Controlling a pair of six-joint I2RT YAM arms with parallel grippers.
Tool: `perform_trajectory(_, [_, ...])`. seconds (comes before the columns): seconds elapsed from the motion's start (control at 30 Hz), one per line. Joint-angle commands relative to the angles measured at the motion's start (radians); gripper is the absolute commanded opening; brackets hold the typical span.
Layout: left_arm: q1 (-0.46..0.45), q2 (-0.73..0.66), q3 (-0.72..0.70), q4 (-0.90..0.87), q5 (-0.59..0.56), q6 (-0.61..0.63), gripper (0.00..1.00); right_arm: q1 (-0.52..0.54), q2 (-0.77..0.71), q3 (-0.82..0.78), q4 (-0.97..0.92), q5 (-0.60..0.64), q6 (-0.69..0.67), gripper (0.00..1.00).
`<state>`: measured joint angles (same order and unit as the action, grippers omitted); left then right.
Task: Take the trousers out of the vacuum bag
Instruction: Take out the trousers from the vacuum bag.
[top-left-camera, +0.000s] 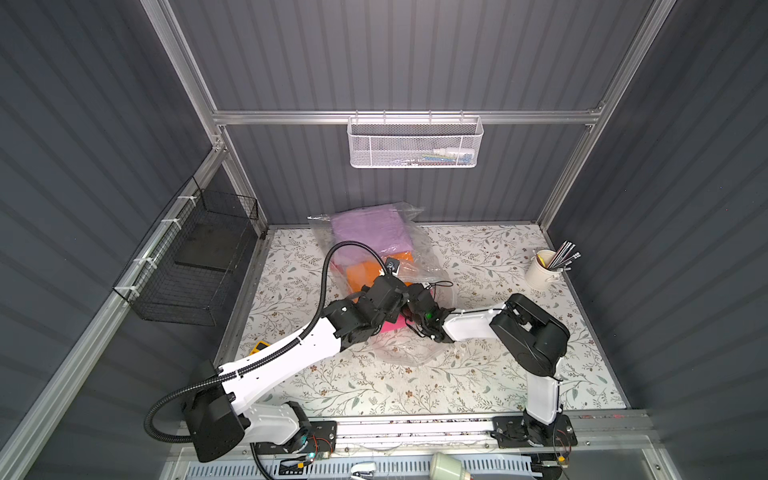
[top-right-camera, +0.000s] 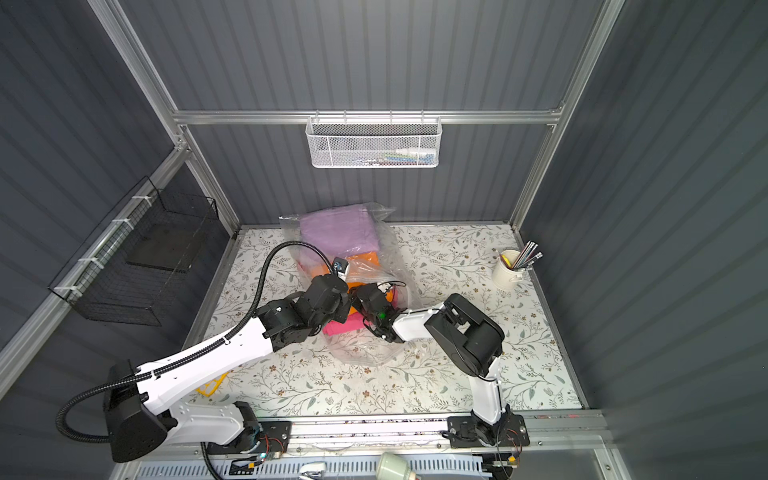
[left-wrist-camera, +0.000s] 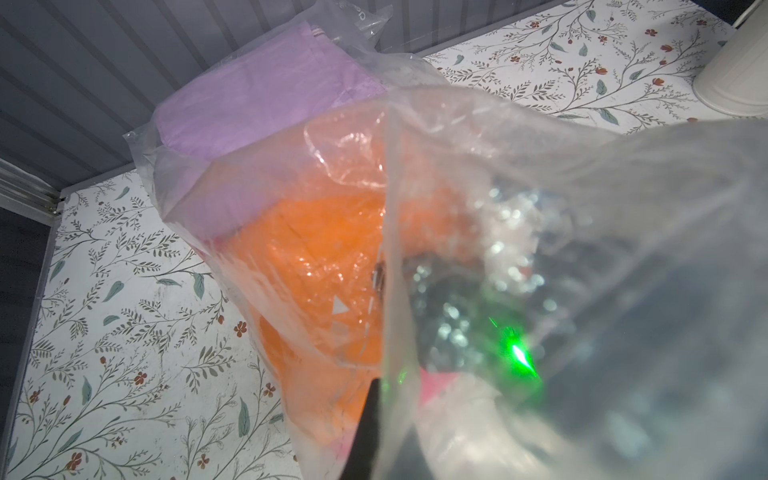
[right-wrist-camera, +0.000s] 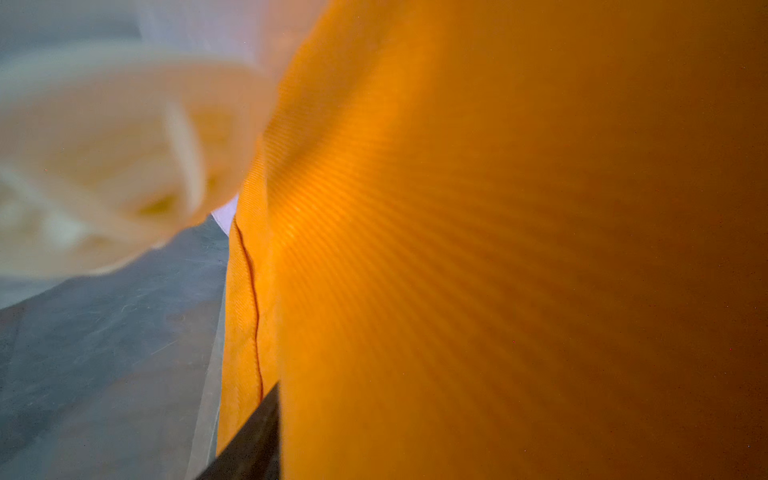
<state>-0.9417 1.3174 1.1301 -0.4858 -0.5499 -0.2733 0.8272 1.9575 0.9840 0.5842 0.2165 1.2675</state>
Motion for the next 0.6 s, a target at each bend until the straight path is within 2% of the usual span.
perform_trajectory(0.0, [-0.002,-0.029,-0.007,-0.019,-0.025,-0.02,0.0,-0.026,0.025,0.028,0.064,-0.021,-0.029,0.17])
perform_trajectory(0.13, [-0.002,-0.032,-0.012,-0.017,-0.027,-0.025,0.0,-0.026,0.011,0.014,0.069,-0.04,-0.026,0.0])
perform_trajectory(0.57, [-0.001,-0.021,-0.038,-0.013,-0.058,-0.034,0.0,-0.022,-0.169,-0.04,0.039,-0.035,-0.069,0.0])
